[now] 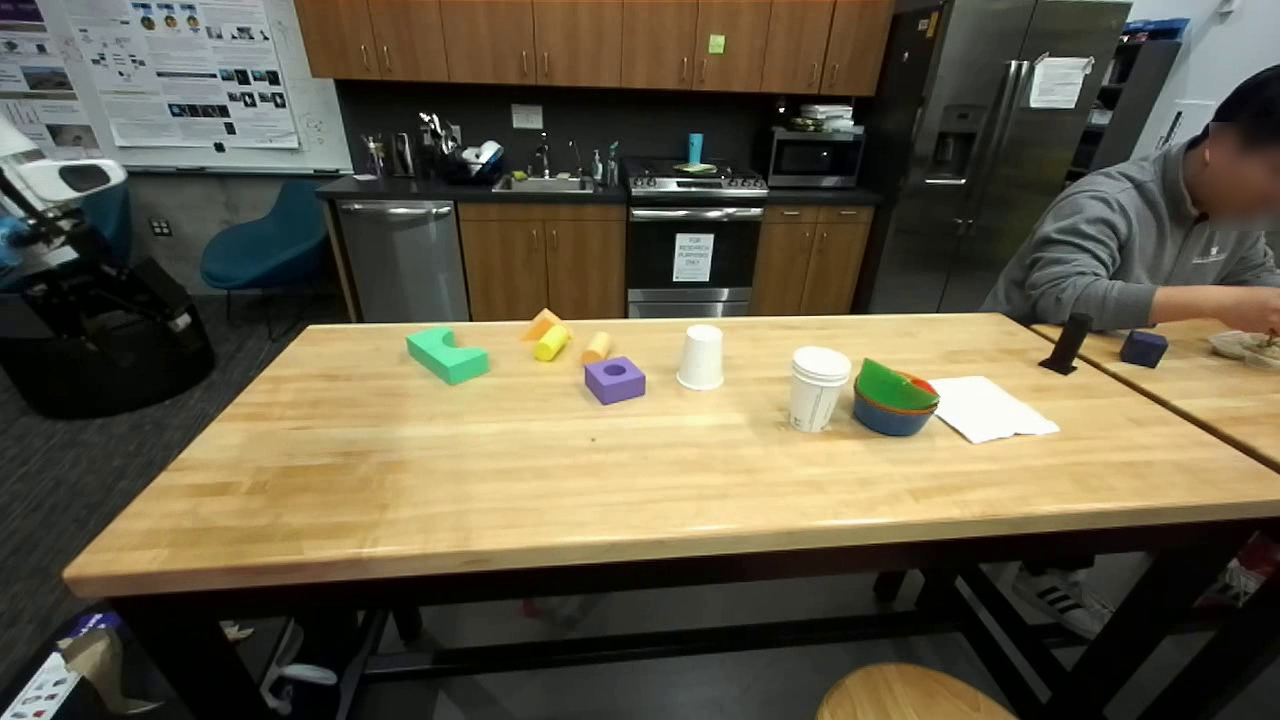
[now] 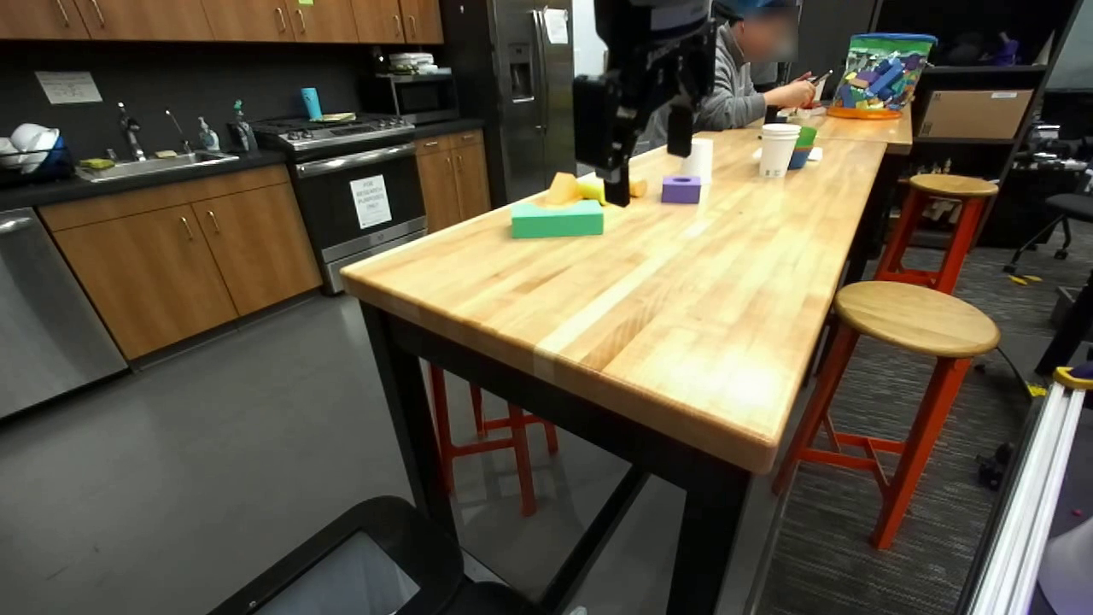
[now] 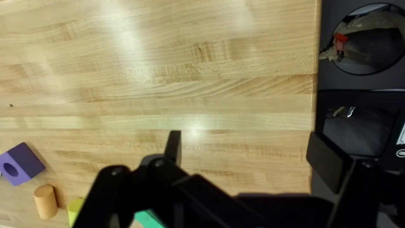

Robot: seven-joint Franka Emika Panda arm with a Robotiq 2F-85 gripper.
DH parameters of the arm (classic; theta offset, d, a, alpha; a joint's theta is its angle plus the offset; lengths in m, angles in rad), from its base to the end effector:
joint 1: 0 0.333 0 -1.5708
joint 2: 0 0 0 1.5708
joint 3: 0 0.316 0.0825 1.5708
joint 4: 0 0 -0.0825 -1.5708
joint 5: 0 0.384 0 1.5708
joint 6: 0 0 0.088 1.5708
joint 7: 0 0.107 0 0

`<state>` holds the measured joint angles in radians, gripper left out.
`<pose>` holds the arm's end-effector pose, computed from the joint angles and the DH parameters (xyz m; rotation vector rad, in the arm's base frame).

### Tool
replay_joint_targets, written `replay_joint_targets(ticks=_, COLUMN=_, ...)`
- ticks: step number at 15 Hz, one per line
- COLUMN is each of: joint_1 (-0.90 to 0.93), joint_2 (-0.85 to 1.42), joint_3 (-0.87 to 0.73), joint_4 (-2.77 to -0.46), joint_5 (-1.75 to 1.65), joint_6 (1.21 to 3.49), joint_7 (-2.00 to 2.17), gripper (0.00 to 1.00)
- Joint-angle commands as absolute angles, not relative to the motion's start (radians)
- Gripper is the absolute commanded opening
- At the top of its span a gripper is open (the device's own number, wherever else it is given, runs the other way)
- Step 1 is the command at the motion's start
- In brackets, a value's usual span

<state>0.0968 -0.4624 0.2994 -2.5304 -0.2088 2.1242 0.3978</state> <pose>0.3775 0.1492 0.4340 2.8547 0.1119 0.2088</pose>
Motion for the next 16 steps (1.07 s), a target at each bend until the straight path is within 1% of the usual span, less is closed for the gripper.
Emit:
replay_joint_targets(ticks=1, joint_1=0.08, joint_2=-0.391, joint_3=0.297, joint_4=-2.445, joint_5=-0.247, joint_6=2.106, joint_7=0.393, gripper=1.0)
replay_joint_targets(ticks=7, joint_1=0.07, joint_2=-0.294, joint_3=0.283, joint_4=-2.346, joint_5=-0.261, joint_6=2.105, joint_7=0.405, gripper=1.0)
replay_joint_targets(ticks=16, joint_1=0.069, joint_2=-0.222, joint_3=0.219, joint_4=-2.277, joint_5=-0.25, joint_6=2.099, joint_7=0.363, gripper=1.0)
